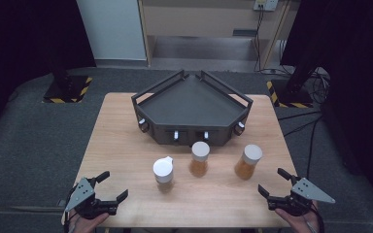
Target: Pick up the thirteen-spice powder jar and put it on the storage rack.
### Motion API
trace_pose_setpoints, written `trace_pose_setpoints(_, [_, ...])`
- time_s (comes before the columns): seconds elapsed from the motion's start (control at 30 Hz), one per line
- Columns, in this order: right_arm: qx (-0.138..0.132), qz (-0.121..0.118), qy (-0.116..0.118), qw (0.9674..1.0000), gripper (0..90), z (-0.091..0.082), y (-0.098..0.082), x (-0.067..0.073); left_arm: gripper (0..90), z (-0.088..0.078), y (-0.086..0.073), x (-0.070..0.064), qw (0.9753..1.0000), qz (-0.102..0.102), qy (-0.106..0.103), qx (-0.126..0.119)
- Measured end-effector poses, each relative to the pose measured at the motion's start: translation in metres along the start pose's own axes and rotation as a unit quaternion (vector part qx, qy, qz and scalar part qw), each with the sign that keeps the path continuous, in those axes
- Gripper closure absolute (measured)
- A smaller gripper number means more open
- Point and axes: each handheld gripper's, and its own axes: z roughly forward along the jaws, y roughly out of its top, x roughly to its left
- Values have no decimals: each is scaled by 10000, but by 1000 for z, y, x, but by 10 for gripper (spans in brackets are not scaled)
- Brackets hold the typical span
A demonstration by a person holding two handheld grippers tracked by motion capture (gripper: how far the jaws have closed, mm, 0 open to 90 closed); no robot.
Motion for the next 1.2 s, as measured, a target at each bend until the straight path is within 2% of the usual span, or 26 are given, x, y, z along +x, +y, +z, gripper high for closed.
trace_pose_setpoints(0.17, [-22, 12, 7, 10000, 52, -1, 0, 0, 27, 0, 5, -2, 10000, 14, 36, 81])
trace_pose_setpoints(0.33, [-12, -1, -1, 10000, 52, -1, 0, 0, 27, -3, 15, 1, 10000, -5, 13, 51])
trace_pose_setpoints(0.47, [-14, 20, -16, 10000, 52, -1, 0, 0, 27, -4, 26, 2, 9999, 90, -21, 56])
trace_pose_setpoints(0.63, [-10, 9, -8, 10000, 52, -1, 0, 0, 27, -3, 41, 8, 9999, 79, -133, 72])
trace_pose_setpoints(0.7, [-14, -1, -10, 10000, 53, -1, 0, 0, 27, -1, 49, 14, 9996, -17, -258, 82])
trace_pose_setpoints(0.87, [-14, 16, -16, 10000, 53, -1, 0, 0, 26, 4, 61, 16, 9992, -29, -382, 98])
trace_pose_setpoints(1.2, [-12, 34, -18, 10000, 53, -1, 0, 0, 22, 26, 88, 13, 9972, 163, -679, 281])
